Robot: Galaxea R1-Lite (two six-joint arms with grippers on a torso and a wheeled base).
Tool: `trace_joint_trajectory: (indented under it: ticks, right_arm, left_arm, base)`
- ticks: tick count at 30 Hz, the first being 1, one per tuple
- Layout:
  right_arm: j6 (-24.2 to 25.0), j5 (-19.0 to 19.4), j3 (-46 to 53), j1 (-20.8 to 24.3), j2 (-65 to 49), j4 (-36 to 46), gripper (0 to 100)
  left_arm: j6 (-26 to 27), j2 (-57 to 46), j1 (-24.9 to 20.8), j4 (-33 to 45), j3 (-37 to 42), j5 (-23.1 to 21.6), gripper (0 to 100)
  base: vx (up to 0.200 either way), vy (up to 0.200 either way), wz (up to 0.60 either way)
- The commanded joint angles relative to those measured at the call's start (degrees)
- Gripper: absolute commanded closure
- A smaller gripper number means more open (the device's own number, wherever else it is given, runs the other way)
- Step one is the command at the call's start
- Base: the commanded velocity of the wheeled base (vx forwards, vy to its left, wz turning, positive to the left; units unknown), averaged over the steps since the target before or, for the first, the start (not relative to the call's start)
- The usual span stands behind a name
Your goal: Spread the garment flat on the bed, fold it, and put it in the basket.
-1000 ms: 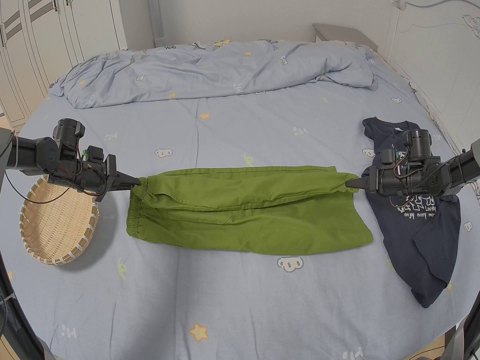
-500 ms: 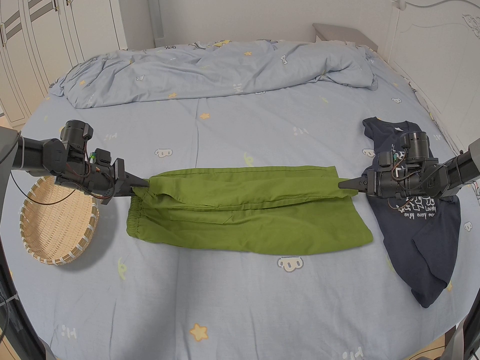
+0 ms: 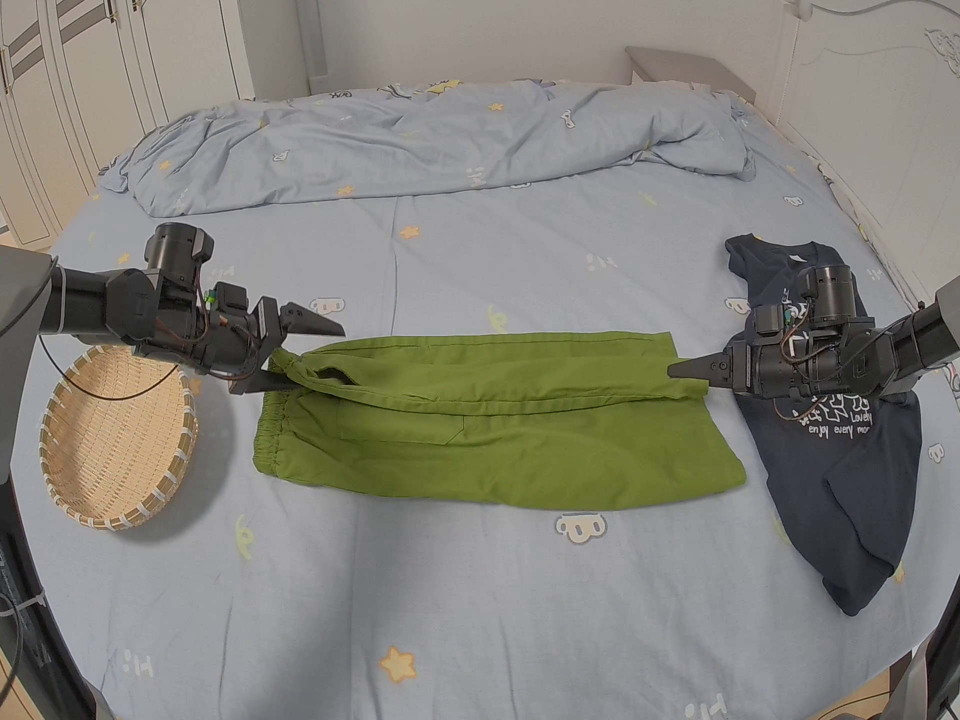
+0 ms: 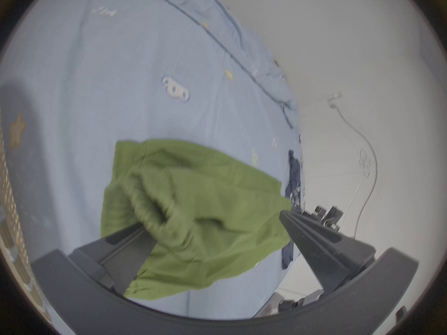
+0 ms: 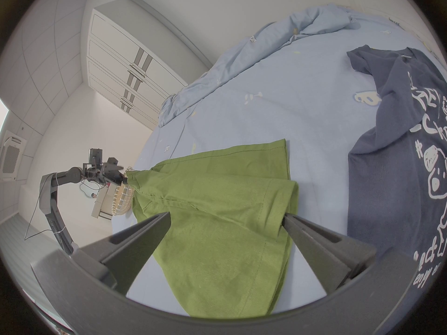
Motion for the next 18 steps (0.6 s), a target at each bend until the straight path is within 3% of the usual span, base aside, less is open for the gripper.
trace_joint_trajectory:
  ticks: [1, 4, 5, 8, 10, 18]
  right_arm:
    - [0.08, 0.03, 0.44, -0.23, -0.42, -0.03, 0]
    - [0.08, 0.03, 0.7, -0.41, -0.59, -0.03, 0]
    - [0.08, 0.03, 0.79, -0.67, -0.85, -0.03, 0]
    - [0.26, 0.03, 0.7, -1.46, -1.56, -0.03, 0]
    - [0.26, 0.03, 0.7, -1.64, -1.82, -0.03, 0]
    - [0.26, 0.03, 0.7, -1.9, -2.26, -0.03, 0]
  left_arm:
    - [-6.0, 3.49, -0.57, -4.54, -6.32, 0.17, 0]
    - [-9.96, 4.37, -0.66, -6.82, -8.16, 0.43, 0]
    - [-15.67, 5.69, -0.66, -11.83, -9.48, 2.01, 0]
    - [-19.89, 8.42, -0.66, -20.01, -9.74, 6.76, 0]
    - [-21.56, 9.74, -0.66, -23.26, -9.74, 8.34, 0]
    - [-22.26, 9.38, -0.92, -23.26, -10.53, 8.25, 0]
  base:
    - [0.0, 0.0, 0.0]
    - [0.0, 0.0, 0.0]
    - [0.0, 0.0, 0.0]
    - [0.0, 0.0, 0.0]
    - [0.0, 0.0, 0.0]
    - [0.0, 0.0, 0.0]
